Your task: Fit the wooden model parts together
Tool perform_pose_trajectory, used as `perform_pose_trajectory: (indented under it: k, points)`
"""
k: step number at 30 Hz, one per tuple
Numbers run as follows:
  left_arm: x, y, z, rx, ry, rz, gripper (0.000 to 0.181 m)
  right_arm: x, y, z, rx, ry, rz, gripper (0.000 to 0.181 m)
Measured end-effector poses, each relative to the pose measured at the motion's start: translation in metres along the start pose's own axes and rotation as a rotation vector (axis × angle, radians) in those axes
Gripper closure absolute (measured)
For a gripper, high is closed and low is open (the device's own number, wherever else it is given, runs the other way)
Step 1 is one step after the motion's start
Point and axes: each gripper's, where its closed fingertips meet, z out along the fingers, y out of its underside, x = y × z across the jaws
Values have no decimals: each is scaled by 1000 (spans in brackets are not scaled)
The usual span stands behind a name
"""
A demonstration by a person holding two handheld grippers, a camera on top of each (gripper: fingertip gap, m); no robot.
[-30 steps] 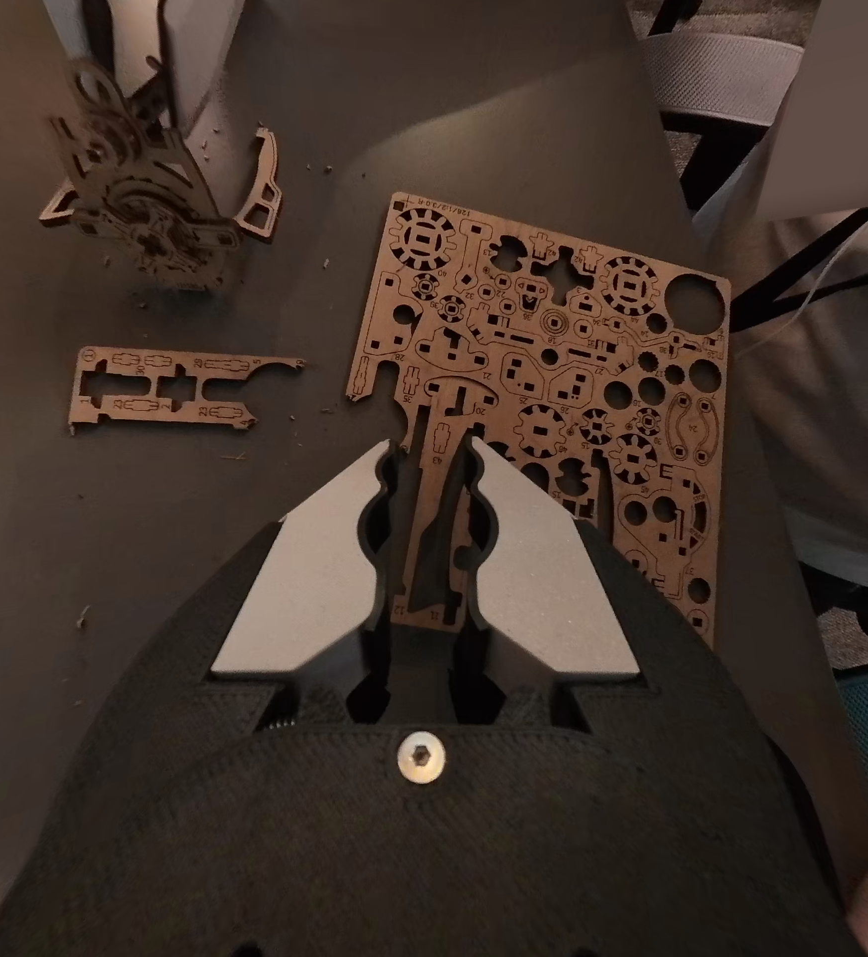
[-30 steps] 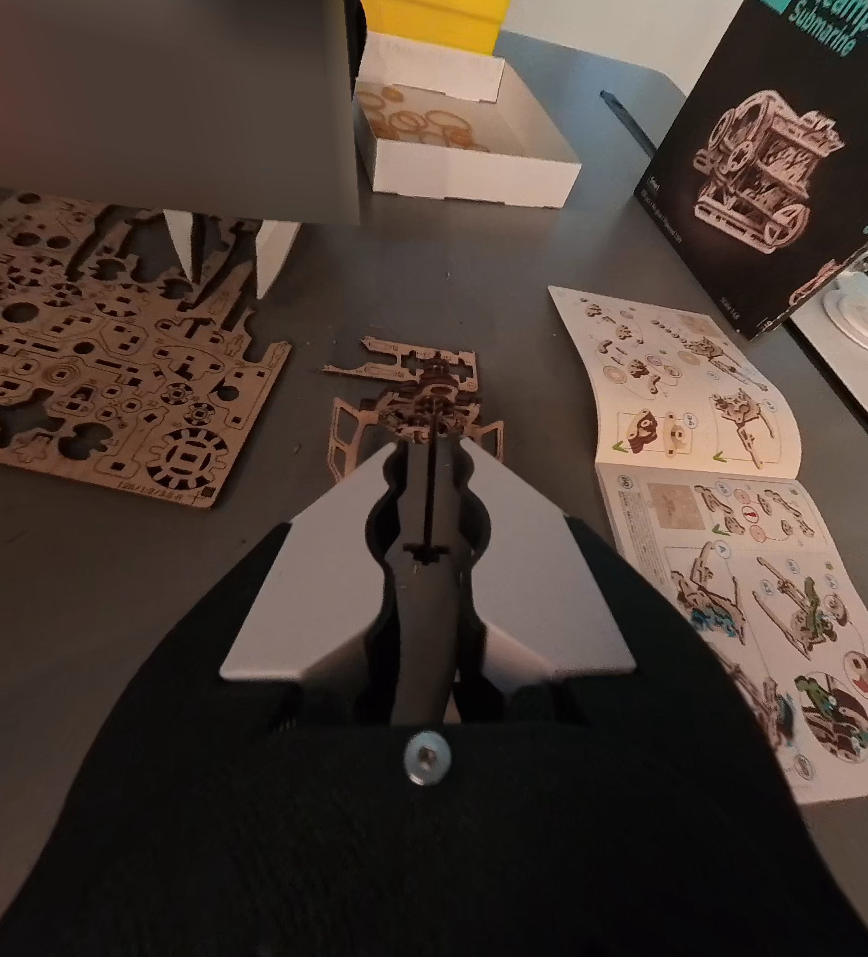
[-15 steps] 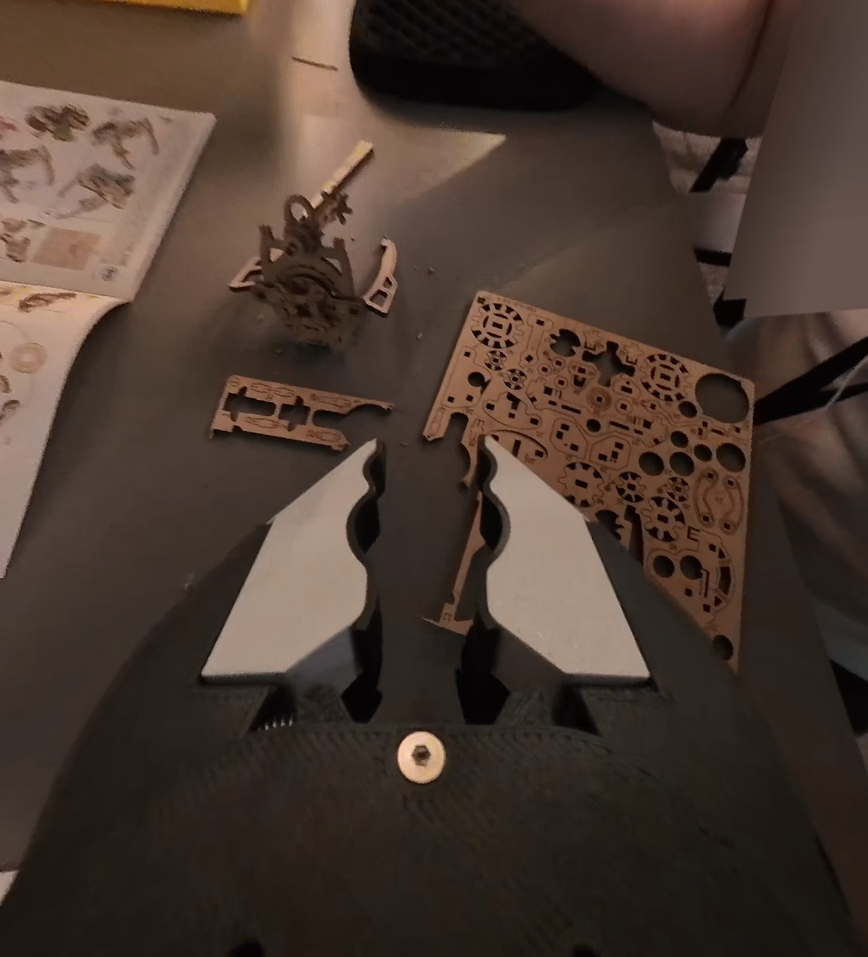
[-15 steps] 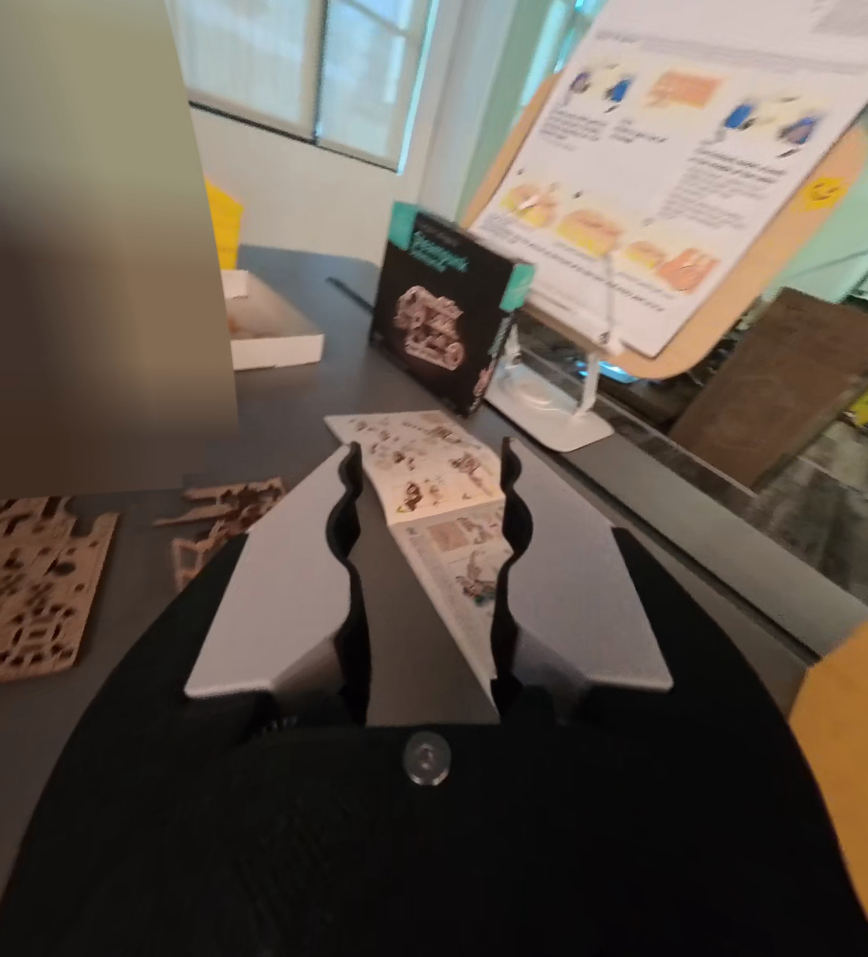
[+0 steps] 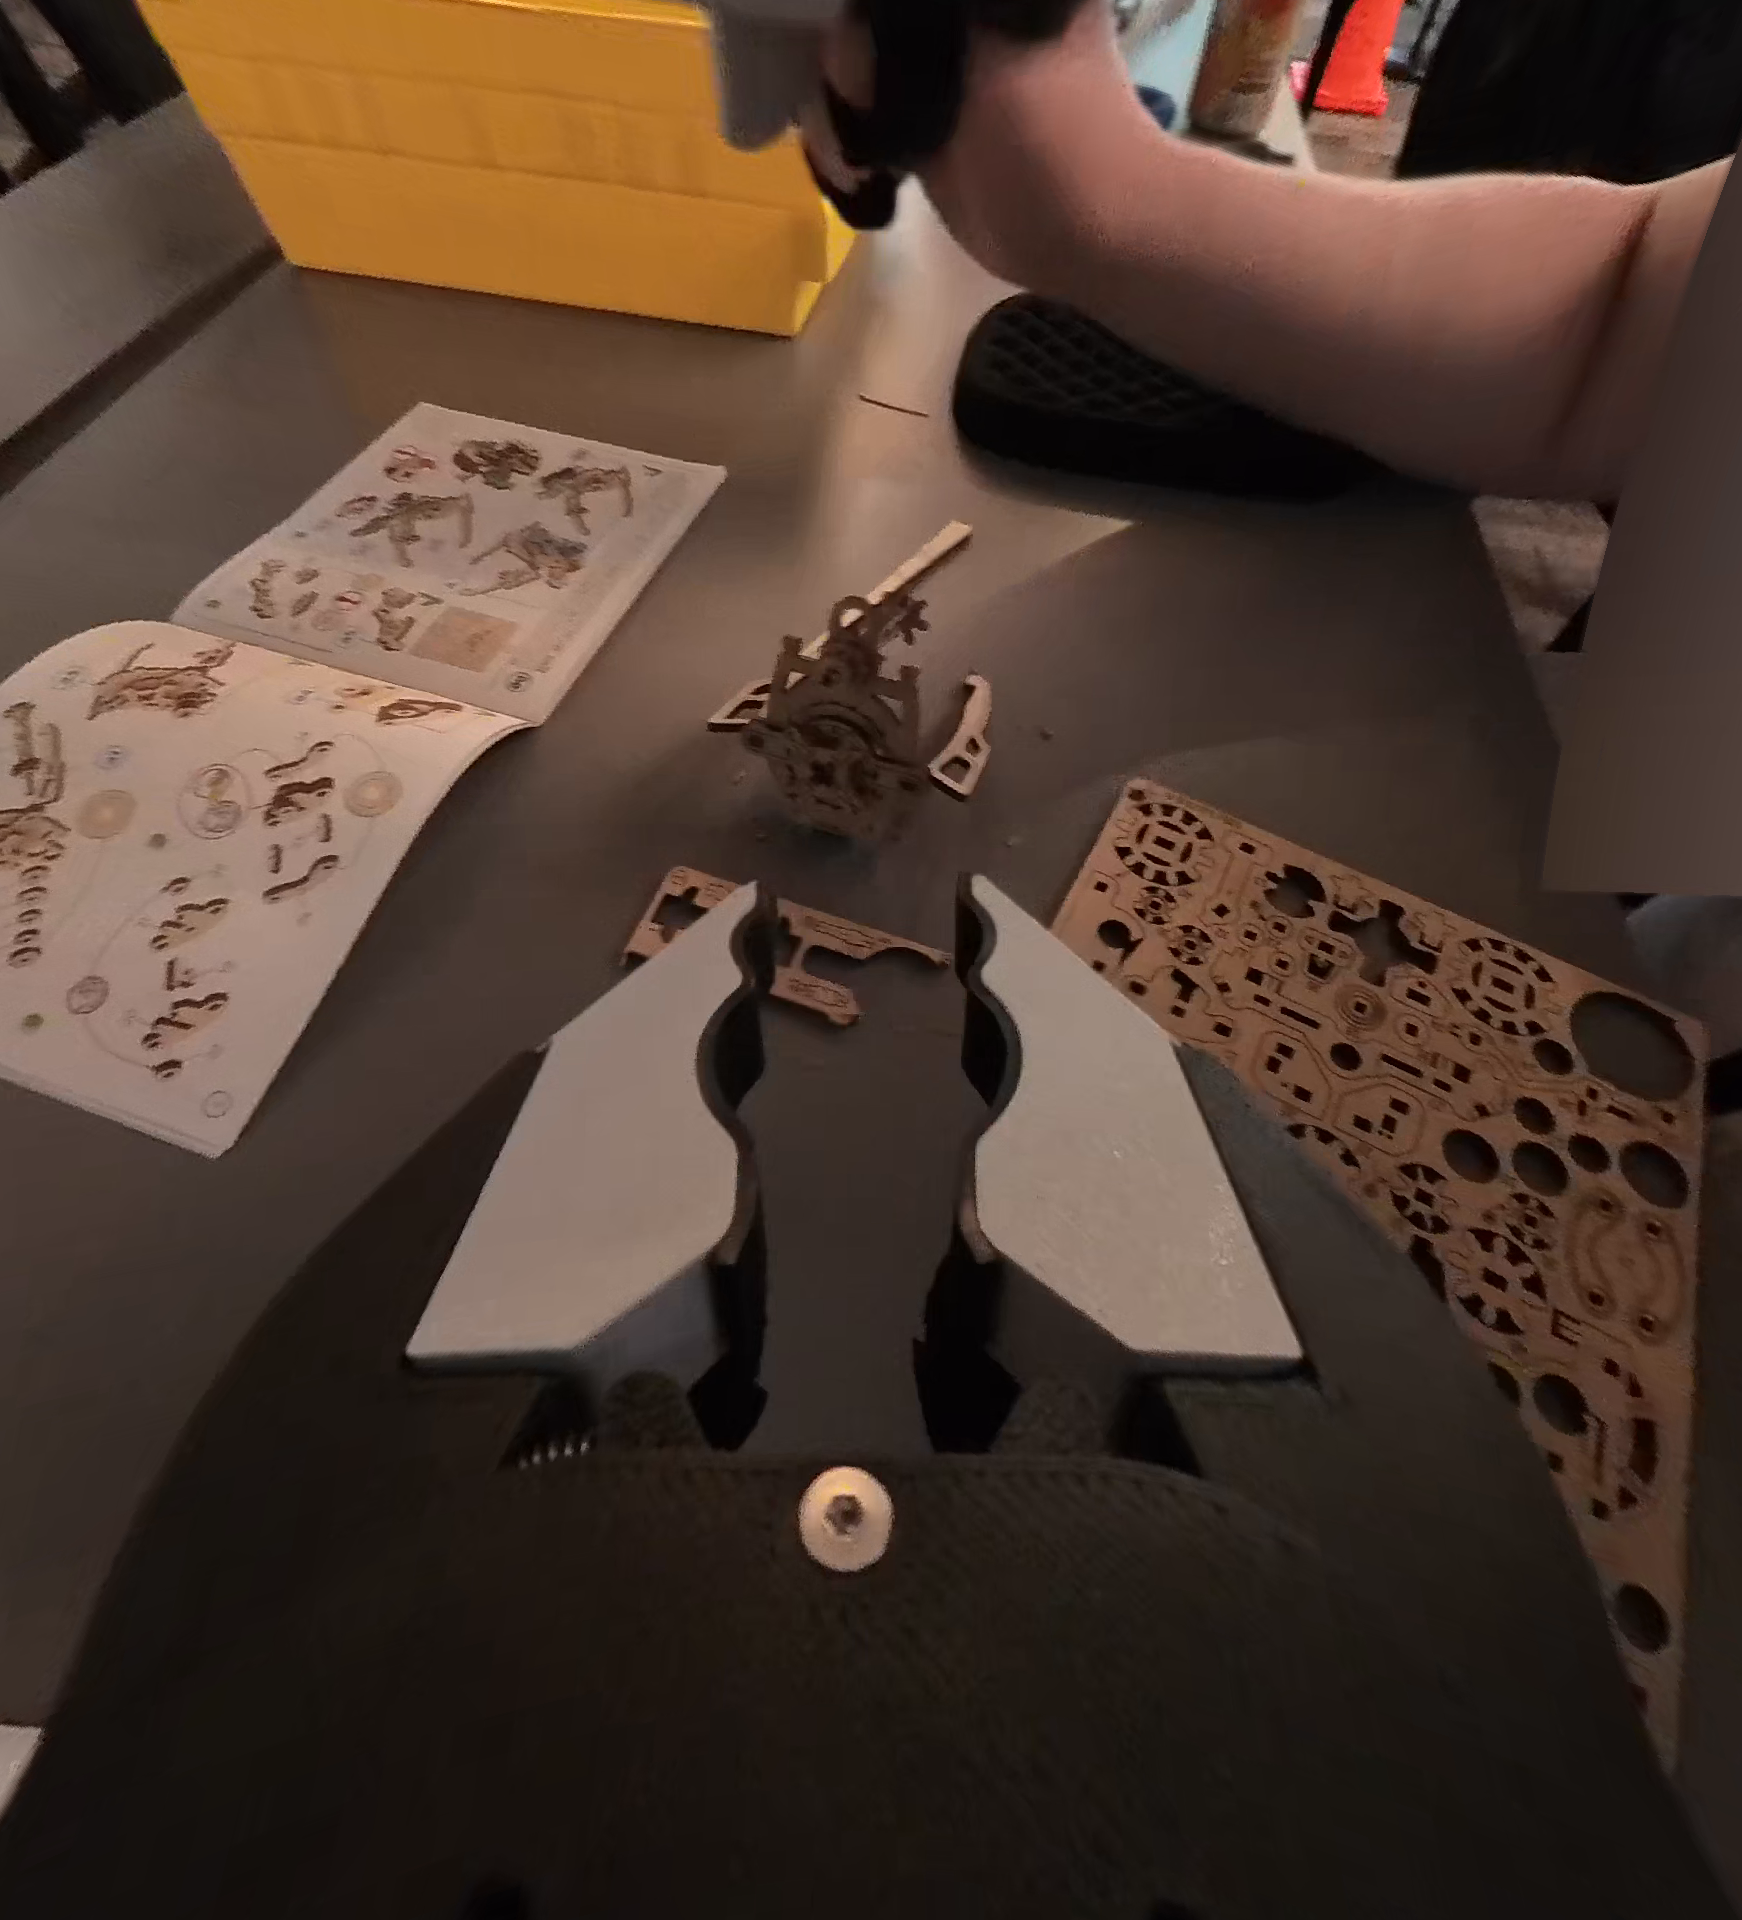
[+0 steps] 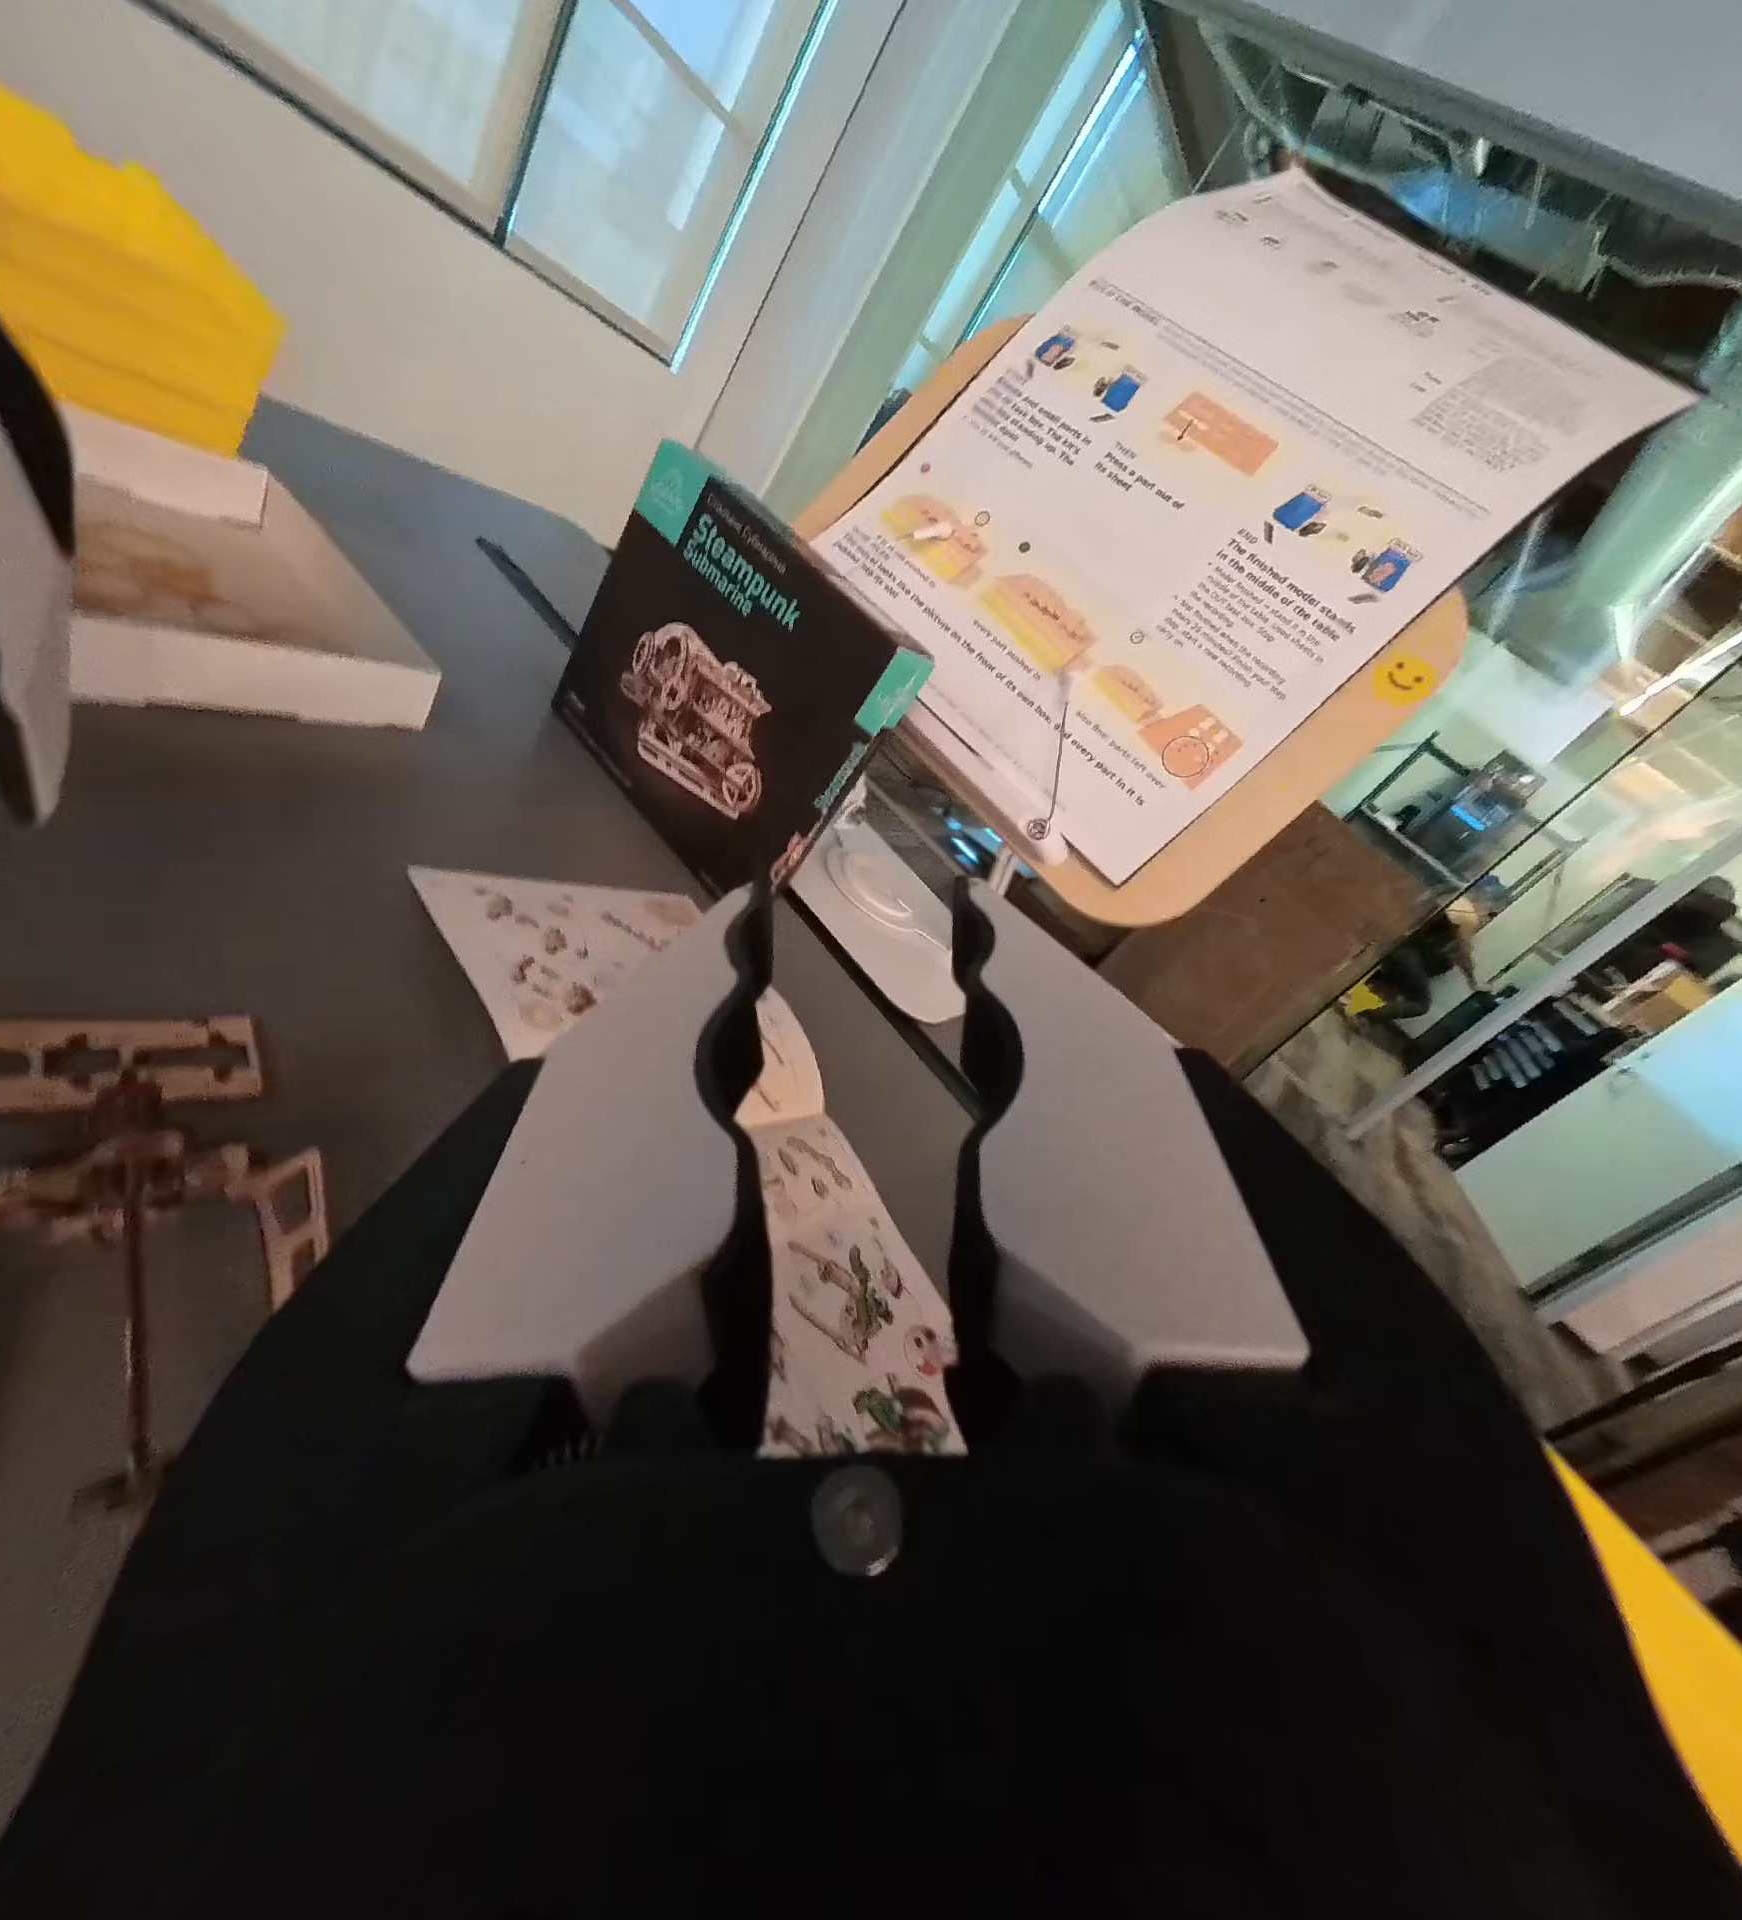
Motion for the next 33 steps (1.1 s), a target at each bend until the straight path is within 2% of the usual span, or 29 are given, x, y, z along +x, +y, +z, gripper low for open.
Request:
perform_pose_trajectory:
  k: [3, 5, 9, 12, 21, 33]
  points:
    - [-8, 0, 1, 16, -44, -9, 150, 7, 5, -10, 2, 88, -166, 155]
    - [-8, -1, 1, 19, -45, -9, 151, 16, 5, -14, 8, 138, -194, 158]
    - [5, -5, -1, 27, 5, 34, 154, 26, 25, -12, -29, 146, -74, 167]
    - [11, -7, 0, 39, 22, 76, 160, 35, 31, -16, -45, 157, 8, 181]
    - [14, -13, -1, 72, 28, 78, 181, 45, 28, -22, -29, 192, 69, 181]
    - [8, -17, -9, 112, 17, 62, 181, 57, 27, -28, -12, 241, 82, 181]
